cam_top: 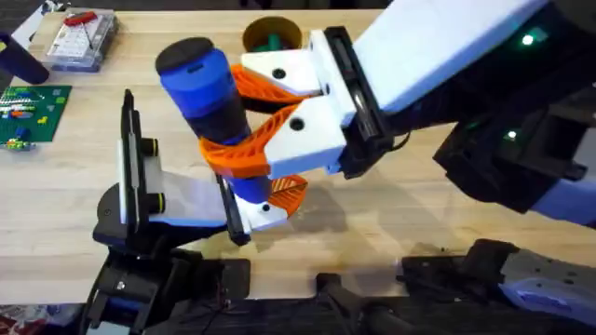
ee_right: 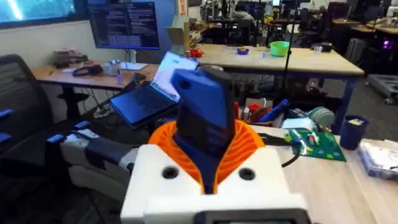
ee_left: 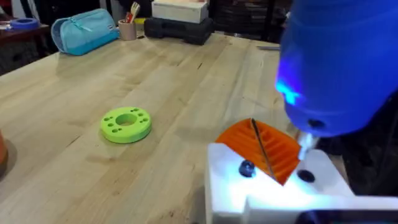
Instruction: Pick up the gripper from the table and insert it into the empty holder that is missing its gripper. Then pick up a screw, insert it into the mounting hole, and use the screwdriver to tighten it. Finally, clean up the table by picking up the vegetable and placing it into the bucket.
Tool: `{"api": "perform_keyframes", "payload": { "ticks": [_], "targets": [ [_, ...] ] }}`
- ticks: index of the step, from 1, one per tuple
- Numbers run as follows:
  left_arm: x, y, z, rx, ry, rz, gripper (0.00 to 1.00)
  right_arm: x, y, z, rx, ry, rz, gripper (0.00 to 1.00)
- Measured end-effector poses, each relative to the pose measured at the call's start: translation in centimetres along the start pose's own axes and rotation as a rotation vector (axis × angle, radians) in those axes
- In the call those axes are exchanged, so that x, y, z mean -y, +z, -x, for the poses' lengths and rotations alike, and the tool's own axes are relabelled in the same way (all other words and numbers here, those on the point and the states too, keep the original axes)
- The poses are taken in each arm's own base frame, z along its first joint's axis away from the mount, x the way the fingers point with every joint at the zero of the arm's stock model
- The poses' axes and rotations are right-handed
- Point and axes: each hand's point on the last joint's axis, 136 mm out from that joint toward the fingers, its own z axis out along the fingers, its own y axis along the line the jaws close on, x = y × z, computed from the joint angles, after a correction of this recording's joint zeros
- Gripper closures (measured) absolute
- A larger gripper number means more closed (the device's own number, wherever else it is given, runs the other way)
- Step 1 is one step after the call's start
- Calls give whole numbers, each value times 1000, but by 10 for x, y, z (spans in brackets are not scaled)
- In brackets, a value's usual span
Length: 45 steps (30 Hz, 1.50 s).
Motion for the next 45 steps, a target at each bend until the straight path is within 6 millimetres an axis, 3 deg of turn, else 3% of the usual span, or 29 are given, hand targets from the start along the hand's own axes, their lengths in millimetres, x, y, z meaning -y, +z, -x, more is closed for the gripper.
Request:
{"api": "perform_keyframes", "payload": {
  "ticks": [12,45],
  "targets": [
    [0,0,0,0,0,0,985,0,0,0,-1,-101,1,943],
    [0,0,0,0,0,0,985,5,-3,-7,-24,-136,-12,942]
  ]
}}
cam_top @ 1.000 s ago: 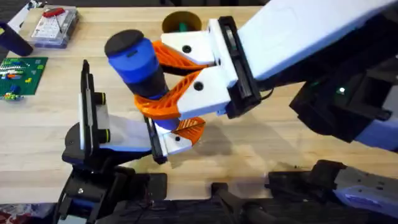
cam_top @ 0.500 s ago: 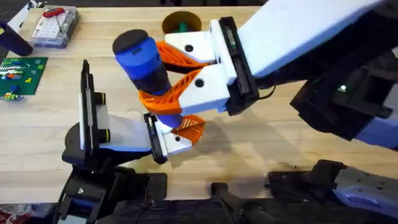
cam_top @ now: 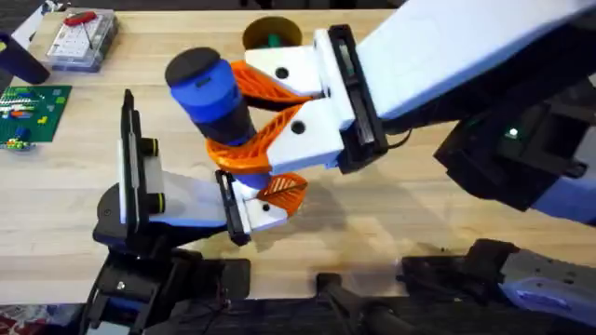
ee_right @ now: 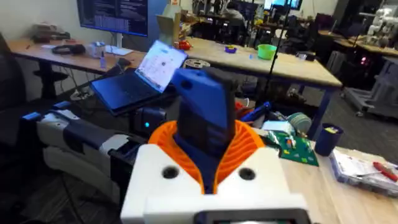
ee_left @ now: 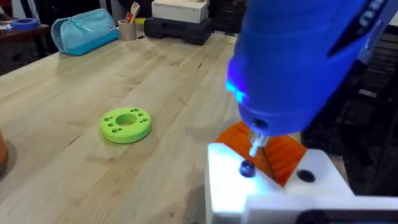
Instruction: Pick up the gripper from the table and insert it into the empty holder that is missing its gripper. Then pick up a screw, insert it into the mounting hole, and use the screwdriver to tighten it. Finally, clean up the table by picking up the vegetable and placing it into the bucket.
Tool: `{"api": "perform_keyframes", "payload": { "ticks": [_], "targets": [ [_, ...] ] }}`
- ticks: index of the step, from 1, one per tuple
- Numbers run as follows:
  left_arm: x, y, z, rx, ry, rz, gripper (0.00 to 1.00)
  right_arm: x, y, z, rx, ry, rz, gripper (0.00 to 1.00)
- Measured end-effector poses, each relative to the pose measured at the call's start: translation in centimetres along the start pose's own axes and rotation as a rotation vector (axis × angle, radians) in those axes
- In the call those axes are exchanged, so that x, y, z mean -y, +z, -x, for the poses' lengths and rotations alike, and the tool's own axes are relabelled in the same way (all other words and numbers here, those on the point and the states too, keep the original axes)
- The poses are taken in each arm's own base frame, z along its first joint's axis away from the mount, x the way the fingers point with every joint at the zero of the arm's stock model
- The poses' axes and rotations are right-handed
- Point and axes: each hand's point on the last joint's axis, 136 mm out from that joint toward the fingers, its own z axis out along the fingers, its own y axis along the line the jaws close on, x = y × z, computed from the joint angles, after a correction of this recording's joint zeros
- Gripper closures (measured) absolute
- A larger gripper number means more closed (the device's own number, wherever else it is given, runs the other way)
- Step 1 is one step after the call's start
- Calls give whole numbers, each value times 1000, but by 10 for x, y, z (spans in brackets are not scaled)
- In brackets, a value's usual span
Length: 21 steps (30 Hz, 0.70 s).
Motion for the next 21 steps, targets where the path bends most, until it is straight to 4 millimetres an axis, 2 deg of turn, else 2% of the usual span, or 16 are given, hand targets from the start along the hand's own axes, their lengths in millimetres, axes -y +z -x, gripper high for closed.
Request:
{"api": "perform_keyframes", "payload": {
  "ticks": [21],
  "targets": [
    [0,0,0,0,0,0,985,1,2,-6,-6,3,12,942]
  ]
}}
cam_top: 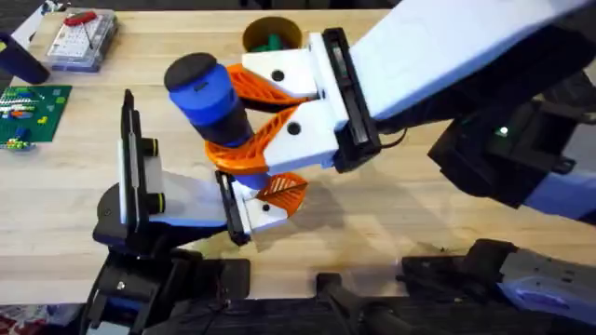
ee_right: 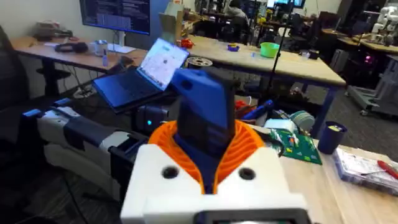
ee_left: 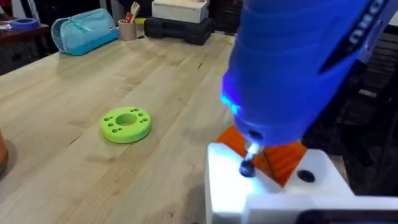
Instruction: Pick up the gripper from the table and insert it into the empty holder that is missing its gripper. Then pick up a screw, insert it into the mounting hole, and use the screwdriver to tighten it. Finally, clean up the table by picking up the vegetable and placing it into the bucket.
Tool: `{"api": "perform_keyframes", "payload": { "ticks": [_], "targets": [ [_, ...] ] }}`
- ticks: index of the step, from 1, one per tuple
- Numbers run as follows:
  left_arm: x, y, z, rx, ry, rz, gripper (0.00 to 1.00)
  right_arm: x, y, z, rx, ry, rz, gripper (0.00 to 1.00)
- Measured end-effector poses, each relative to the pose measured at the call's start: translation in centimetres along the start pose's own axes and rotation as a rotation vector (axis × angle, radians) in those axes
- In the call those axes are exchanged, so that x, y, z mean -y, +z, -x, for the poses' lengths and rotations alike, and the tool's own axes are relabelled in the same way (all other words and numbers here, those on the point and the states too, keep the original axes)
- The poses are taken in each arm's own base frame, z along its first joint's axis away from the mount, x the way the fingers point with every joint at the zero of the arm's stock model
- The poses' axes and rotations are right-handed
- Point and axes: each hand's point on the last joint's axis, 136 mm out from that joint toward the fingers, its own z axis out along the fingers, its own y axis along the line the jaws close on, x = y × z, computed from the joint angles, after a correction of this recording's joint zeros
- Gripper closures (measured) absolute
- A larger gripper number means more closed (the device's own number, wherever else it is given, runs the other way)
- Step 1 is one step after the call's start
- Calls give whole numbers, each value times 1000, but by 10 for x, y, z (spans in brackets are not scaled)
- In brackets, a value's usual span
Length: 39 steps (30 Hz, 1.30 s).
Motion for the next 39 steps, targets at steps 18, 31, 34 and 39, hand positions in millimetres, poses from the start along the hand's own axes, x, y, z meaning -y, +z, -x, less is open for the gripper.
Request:
{"api": "perform_keyframes", "payload": {
  "ticks": [18,31,34,39],
  "targets": [
    [0,0,0,0,0,0,985,-2,0,1,2,-3,8,943],
    [0,0,0,0,0,0,985,-2,0,5,15,-25,8,944],
    [0,0,0,0,0,0,985,-2,0,5,17,-27,8,942],
    [0,0,0,0,0,0,985,-2,0,5,16,-25,8,942]
  ]
}}
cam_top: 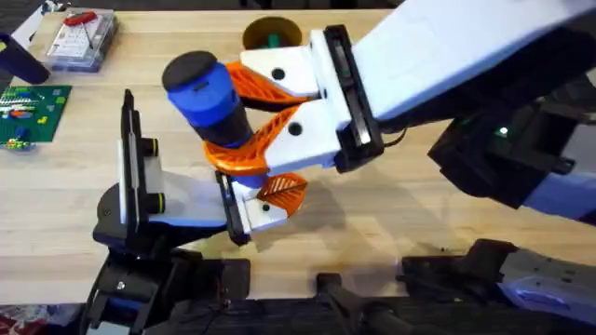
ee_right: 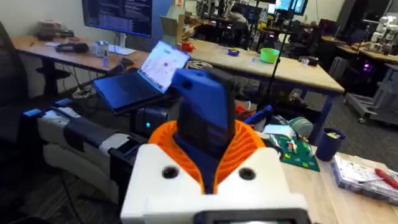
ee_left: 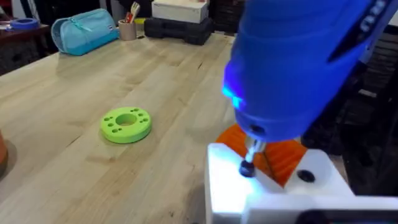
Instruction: Pick up the gripper from the table and insert it into the empty holder that is missing its gripper. Then pick up a screw, insert it into the mounting hole, and use the screwdriver to tighten it. Finally, clean up the table by picking up the vegetable and placing it into the bucket.
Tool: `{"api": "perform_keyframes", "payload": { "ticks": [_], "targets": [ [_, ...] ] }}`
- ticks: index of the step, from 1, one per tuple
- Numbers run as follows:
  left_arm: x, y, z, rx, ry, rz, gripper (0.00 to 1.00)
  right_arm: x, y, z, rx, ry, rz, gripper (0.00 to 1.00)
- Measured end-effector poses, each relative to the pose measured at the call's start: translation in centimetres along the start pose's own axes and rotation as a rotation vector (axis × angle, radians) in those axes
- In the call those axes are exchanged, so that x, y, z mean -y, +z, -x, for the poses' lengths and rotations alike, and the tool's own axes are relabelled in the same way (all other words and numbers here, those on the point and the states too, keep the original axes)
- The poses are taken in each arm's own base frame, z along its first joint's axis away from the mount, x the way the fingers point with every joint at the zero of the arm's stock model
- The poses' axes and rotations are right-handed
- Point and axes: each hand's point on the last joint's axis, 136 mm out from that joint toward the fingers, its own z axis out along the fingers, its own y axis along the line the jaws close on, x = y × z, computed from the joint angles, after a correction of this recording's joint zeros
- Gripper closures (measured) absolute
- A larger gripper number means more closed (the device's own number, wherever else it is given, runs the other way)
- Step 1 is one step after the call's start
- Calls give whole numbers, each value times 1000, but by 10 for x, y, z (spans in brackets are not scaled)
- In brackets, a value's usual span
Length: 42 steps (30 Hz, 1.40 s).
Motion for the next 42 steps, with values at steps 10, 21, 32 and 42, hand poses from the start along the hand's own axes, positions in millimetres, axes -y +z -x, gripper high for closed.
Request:
{"api": "perform_keyframes", "payload": {
  "ticks": [10,21,32,42],
  "targets": [
    [0,0,0,0,0,0,985,0,5,-9,-12,21,13,942],
    [0,0,0,0,0,-1,985,-1,6,-10,-24,40,17,943],
    [0,0,0,0,-1,-1,985,2,4,-11,-32,49,8,943],
    [0,0,0,0,0,-1,985,0,2,-10,-32,48,6,944]
  ]
}}
